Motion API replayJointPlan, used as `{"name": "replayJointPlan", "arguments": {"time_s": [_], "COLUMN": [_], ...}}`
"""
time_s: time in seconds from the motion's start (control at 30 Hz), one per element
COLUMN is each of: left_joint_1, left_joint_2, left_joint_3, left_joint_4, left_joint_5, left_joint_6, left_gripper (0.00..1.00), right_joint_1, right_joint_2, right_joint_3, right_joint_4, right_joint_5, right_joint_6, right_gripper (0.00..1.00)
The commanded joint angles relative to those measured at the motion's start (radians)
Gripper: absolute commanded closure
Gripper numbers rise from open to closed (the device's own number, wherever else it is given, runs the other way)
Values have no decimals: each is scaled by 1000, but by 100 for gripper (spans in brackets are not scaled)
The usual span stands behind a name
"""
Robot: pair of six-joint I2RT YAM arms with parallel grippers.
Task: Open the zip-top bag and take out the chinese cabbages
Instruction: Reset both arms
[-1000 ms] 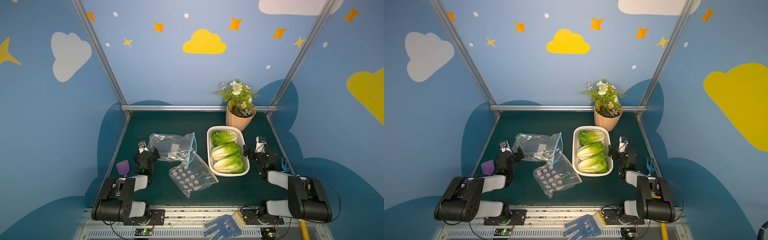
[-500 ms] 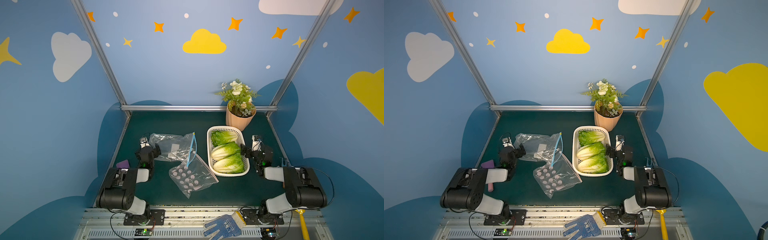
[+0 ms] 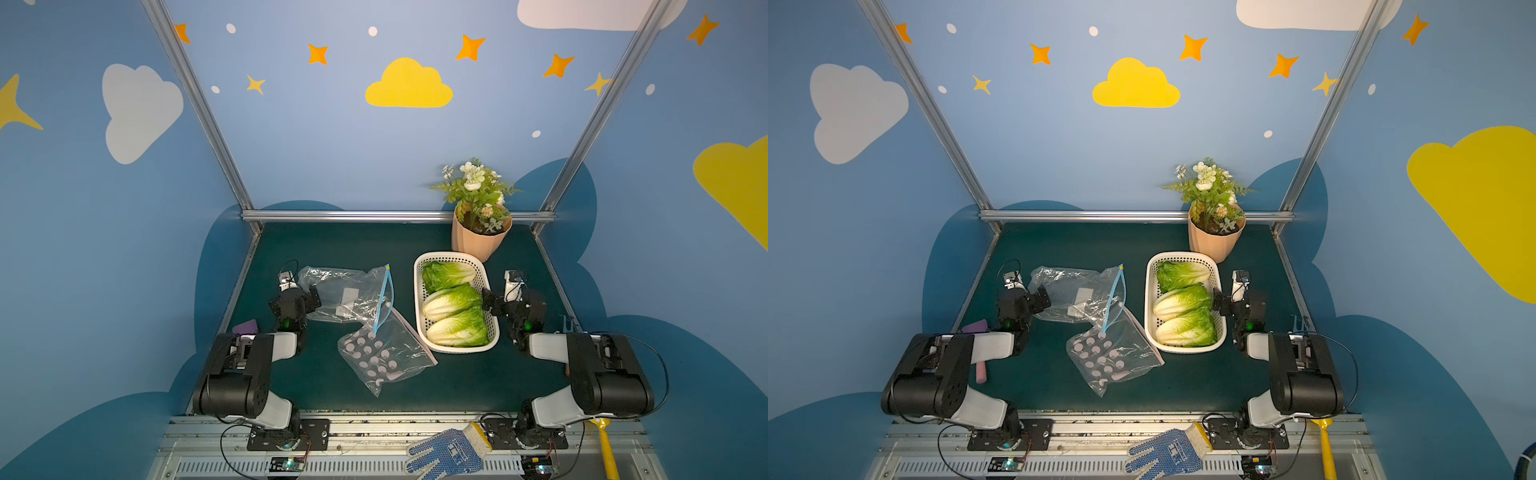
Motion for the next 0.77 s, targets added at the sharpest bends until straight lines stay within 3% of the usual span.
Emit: {"name": "replayJointPlan", "arguments": {"time_s": [0.0,0.73], "left_joint_1": [-1,4], "left_joint_2": [6,6], "left_joint_3": [3,8], "left_joint_4": [-12,-20], "left_joint_5": [0,6], "left_joint_6": [-6,-7], "left_gripper": [0,0], "right_joint_1": [-4,-5], "right_joint_2": [6,6], "right_joint_3": [15,16], "right_joint_4": [-25,-24], "right_joint_5": [0,-3], "right_joint_6": [-1,-2], "right_gripper": [5,5]}}
